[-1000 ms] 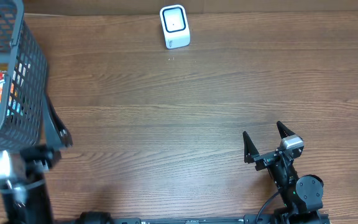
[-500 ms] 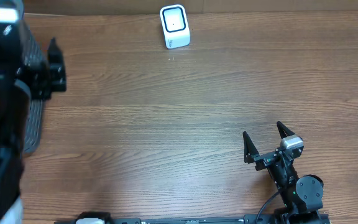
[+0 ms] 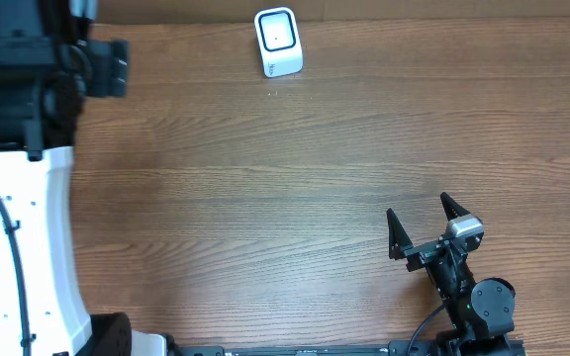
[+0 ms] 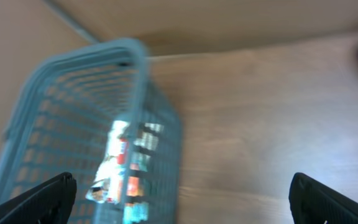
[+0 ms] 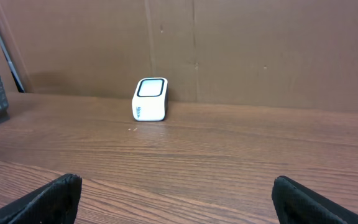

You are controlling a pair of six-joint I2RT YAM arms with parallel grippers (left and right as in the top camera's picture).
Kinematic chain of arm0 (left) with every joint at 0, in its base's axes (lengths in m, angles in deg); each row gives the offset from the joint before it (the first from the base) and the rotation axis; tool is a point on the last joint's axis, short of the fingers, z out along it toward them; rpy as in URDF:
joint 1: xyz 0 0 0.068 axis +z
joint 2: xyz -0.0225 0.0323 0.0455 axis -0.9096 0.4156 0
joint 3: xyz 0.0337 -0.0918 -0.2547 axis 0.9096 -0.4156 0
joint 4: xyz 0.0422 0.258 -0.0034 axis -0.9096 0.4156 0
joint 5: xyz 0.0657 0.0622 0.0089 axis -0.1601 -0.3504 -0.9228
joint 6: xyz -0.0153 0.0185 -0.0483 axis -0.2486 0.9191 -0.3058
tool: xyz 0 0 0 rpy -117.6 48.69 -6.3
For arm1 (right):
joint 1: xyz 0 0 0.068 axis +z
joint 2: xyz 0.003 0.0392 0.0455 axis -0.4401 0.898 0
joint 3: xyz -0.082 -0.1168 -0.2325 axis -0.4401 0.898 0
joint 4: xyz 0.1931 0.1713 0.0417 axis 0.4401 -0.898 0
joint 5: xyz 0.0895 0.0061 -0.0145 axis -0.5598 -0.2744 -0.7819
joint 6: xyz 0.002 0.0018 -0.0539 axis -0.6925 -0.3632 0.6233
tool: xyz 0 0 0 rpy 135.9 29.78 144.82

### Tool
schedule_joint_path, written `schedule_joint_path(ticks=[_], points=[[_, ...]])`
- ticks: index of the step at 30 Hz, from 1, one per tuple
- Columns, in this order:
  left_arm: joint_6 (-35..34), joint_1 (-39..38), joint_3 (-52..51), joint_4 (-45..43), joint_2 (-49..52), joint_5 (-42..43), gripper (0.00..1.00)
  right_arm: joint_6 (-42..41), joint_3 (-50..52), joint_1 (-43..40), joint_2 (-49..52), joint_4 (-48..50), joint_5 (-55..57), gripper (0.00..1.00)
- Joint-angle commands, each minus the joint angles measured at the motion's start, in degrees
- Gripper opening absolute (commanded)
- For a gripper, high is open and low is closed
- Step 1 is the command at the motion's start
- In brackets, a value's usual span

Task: Scan the item barcode
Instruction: 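Raise the left arm and reach down into the grey basket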

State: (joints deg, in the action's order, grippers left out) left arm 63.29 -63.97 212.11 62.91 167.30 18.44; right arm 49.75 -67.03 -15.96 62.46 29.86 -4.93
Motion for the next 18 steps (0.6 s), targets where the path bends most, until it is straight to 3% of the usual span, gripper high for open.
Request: schedule_joint_path(ticks=[1,11,18], points=[[0.8,9.6,1.1,-3.0,-1.1,0.2,1.00,-0.2,0.6,-0.3,-0.6,0.3,0.0,1.00],[1.0,35.3,1.1,-3.8,1.9,17.6,0.99,-0.2,0.6,-0.3,-0.6,0.3,0.0,1.00],[1.3,42.5,1.1,-0.6,9.4,27.0,1.00,-0.2,0.6,-0.3,-0.6,0.3,0.0,1.00]])
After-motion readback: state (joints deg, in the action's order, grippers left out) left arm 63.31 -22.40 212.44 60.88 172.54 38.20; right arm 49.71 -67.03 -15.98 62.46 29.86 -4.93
